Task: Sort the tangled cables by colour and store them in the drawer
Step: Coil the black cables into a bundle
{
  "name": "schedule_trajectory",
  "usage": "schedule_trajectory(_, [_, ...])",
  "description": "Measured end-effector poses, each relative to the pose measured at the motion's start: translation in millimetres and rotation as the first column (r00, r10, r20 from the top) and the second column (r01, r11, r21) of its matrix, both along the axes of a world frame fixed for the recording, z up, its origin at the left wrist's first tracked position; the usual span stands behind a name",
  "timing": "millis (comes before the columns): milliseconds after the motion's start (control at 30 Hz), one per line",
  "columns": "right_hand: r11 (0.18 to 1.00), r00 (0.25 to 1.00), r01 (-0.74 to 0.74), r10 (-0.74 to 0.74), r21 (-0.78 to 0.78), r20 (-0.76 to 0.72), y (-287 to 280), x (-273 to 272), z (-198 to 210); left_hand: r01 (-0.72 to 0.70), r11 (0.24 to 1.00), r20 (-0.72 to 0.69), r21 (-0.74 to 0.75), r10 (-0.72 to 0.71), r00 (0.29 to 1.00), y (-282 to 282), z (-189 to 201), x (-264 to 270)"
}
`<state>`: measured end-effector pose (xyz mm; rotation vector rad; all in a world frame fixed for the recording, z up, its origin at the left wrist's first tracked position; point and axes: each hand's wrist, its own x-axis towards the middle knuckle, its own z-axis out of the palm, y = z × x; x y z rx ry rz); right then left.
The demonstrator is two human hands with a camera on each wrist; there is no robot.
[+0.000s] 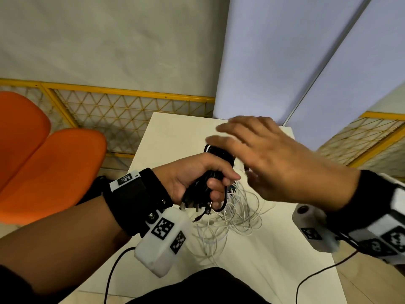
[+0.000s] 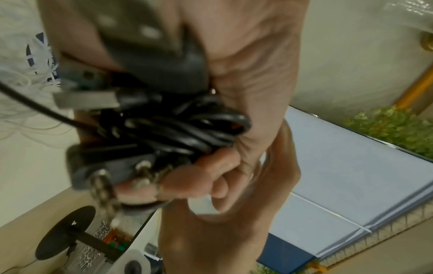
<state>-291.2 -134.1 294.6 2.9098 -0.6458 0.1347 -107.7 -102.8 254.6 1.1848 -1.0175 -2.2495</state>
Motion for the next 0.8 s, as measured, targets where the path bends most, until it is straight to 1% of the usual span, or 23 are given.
schedule_trajectory(33, [0.998,0.998,-0.045,0.043,-0.053,-0.034,1.8,3.8,-4.0,0.02,1.0,-0.015,-0.003,-0.02,1.0,0.5,-0.2,0.1])
schedule_trajectory(67, [0.994,0.995,-0.086,0.083,-0.065,-0.048,2.4,7.6,-7.0,0.053,0.999,-0.023,-0.007,-0.053,0.998,1.5,-0.7,-0.5])
schedule_trajectory(133, [0.983,0.985,-0.169,0.167,-0.076,-0.032,-0.1,12.2,-11.9,0.137,0.99,-0.03,-0.012,-0.138,0.99,5.2,-2.1,-3.2])
schedule_trajectory(233, [0.967,0.975,-0.22,0.214,-0.127,-0.062,-2.9,17.6,-12.0,0.219,0.976,-0.042,-0.022,-0.22,0.975,10.0,-3.6,-4.5])
schedule_trajectory(300, [0.969,0.974,-0.225,0.219,-0.106,-0.066,-1.8,20.3,-11.5,0.237,0.971,-0.032,-0.028,-0.238,0.971,10.5,-4.1,-4.0])
schedule_trajectory(367, [0.977,0.977,-0.21,0.207,-0.047,-0.06,-1.2,21.3,-10.9,0.254,0.966,-0.023,-0.041,-0.255,0.967,10.4,-5.1,-3.7])
schedule_trajectory(467, [0.978,0.973,-0.209,0.207,-0.01,-0.098,-2.8,21.6,-10.5,0.255,0.965,-0.004,-0.064,-0.255,0.967,10.9,-5.9,-3.8])
schedule_trajectory(567, [0.975,0.97,-0.224,0.224,0.01,-0.099,-4.1,21.9,-9.6,0.26,0.961,-0.038,-0.093,-0.264,0.964,12.1,-3.7,-5.3])
schedule_trajectory(667, [0.973,0.968,-0.233,0.231,-0.005,-0.098,-3.5,22.8,-10.3,0.317,0.939,-0.088,-0.134,-0.33,0.94,10.9,-7.2,-2.0])
schedule_trajectory(800, [0.971,0.966,-0.237,0.234,-0.015,-0.106,-3.2,22.8,-10.4,0.364,0.925,-0.153,-0.107,-0.378,0.913,9.0,-11.6,0.0])
